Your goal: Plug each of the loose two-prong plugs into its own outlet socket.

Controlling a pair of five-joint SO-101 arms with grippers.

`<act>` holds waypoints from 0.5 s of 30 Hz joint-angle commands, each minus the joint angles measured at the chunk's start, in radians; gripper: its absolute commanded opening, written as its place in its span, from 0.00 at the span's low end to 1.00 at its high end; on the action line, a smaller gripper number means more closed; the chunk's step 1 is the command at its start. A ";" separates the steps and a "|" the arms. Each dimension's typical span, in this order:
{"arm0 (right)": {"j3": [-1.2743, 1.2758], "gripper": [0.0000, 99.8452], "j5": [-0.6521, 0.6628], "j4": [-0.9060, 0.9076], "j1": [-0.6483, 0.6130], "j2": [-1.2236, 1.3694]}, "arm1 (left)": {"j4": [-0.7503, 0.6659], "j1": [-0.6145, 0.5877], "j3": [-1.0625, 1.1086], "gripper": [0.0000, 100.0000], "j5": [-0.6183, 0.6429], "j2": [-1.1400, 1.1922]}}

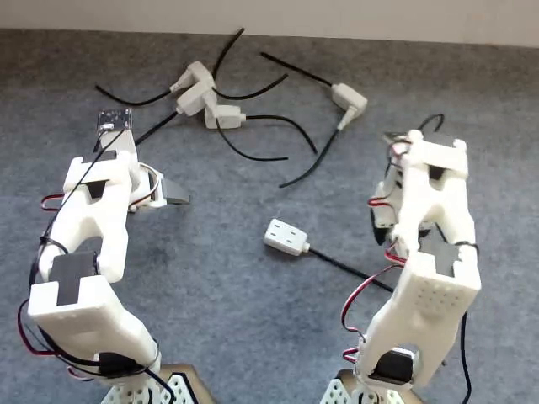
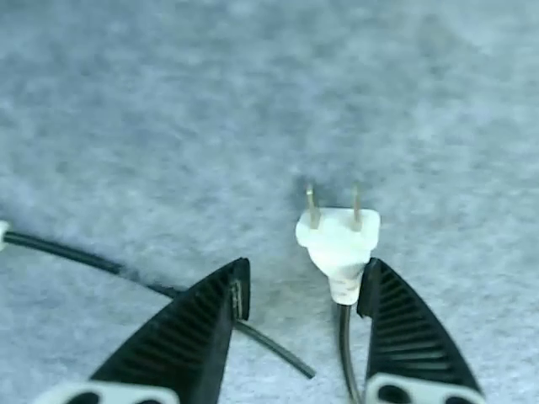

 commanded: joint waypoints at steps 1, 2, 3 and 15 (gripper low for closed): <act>-0.015 0.21 -0.040 0.056 -0.048 -0.128 | -0.012 0.015 -0.012 0.40 -0.002 -0.045; -0.013 0.21 -0.041 0.070 -0.059 -0.153 | -0.012 0.015 -0.012 0.40 -0.002 -0.045; -0.012 0.21 -0.041 0.076 -0.070 -0.174 | -0.012 0.015 -0.010 0.40 -0.002 -0.045; 0.182 0.21 -0.035 -0.125 -0.071 -0.199 | -0.012 0.015 -0.004 0.40 -0.002 -0.045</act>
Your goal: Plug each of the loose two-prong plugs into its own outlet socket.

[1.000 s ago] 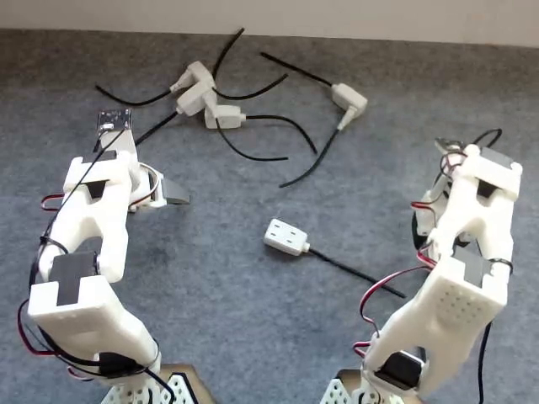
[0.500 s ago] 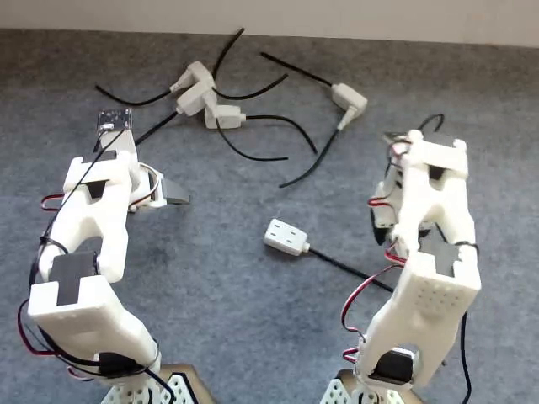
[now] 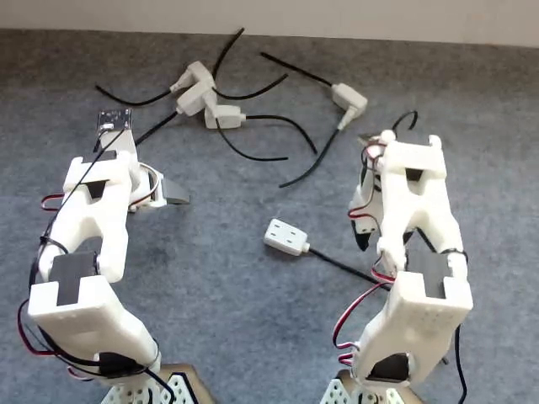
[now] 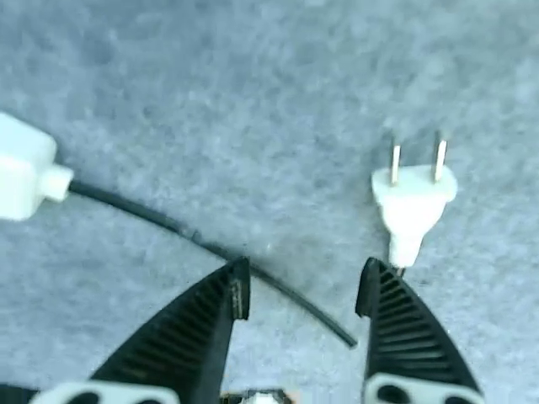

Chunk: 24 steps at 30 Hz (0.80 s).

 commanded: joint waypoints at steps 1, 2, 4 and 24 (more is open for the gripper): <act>0.038 0.21 -0.002 -0.117 0.018 -0.056 | -0.012 0.015 -0.004 0.40 -0.002 -0.045; 0.054 0.21 -0.002 -0.140 0.024 -0.054 | -0.012 0.015 -0.004 0.40 -0.002 -0.045; 0.085 0.21 -0.002 -0.182 0.028 -0.054 | -0.012 0.015 -0.004 0.40 -0.002 -0.045; 0.093 0.21 0.249 -0.246 0.248 -0.053 | -0.012 0.015 -0.004 0.40 -0.002 -0.045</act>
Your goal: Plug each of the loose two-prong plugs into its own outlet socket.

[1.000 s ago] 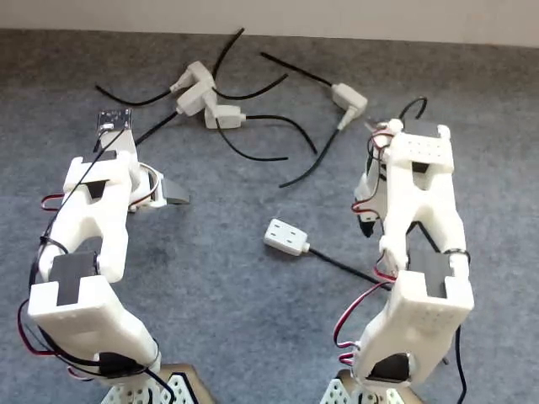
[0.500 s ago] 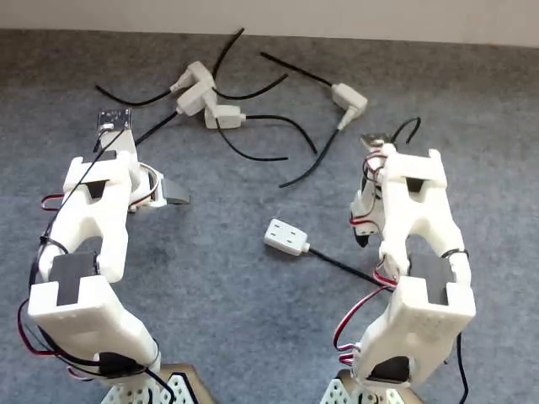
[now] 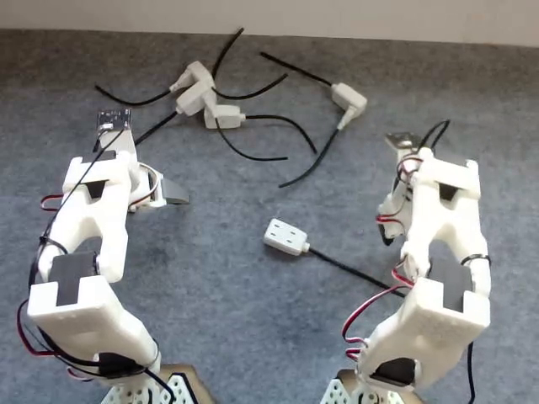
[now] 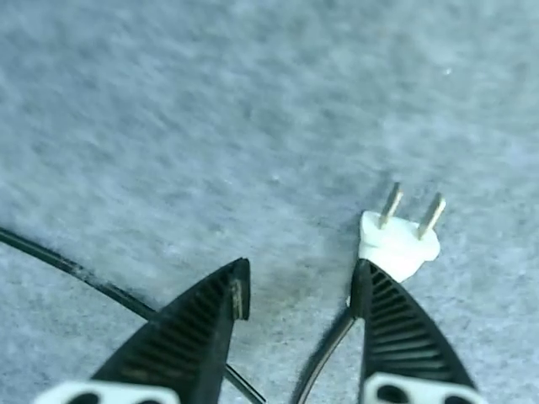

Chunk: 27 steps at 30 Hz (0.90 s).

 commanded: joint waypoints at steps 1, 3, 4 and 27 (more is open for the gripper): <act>-0.025 0.21 0.018 -0.024 0.050 -0.018 | -0.012 0.015 -0.004 0.40 -0.002 -0.045; -0.025 0.21 0.018 -0.062 0.070 -0.018 | -0.012 0.015 -0.004 0.40 -0.002 -0.045; -0.024 0.21 0.020 -0.079 0.082 -0.015 | -0.012 0.015 -0.004 0.40 -0.002 -0.045; -0.216 0.21 -0.064 0.045 -0.008 0.285 | -0.032 0.016 -0.002 0.40 -0.002 -0.045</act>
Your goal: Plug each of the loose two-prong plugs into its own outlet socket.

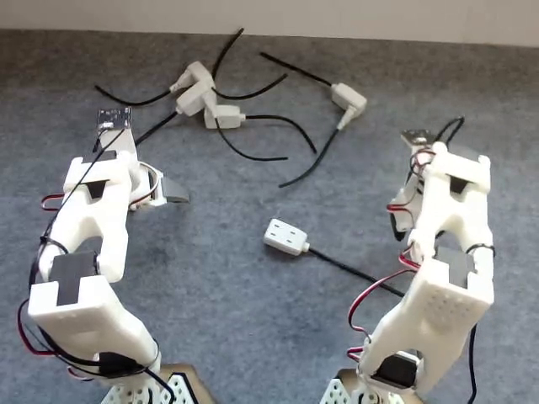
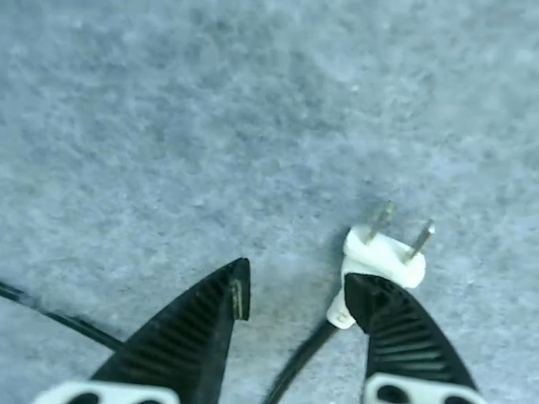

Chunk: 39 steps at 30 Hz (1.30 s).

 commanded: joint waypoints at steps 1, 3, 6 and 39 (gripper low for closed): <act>-0.025 0.21 -0.061 0.008 -0.050 0.042 | -0.012 0.016 -0.002 0.40 -0.002 -0.045; -0.025 0.21 -0.080 0.008 -0.070 0.042 | -0.012 0.016 -0.002 0.40 -0.002 -0.045; -0.018 0.21 -0.081 0.010 -0.101 0.042 | -0.012 0.016 -0.002 0.40 -0.002 -0.045; -0.427 0.21 -0.081 0.298 0.056 0.127 | -0.011 0.015 -0.002 0.40 -0.002 -0.045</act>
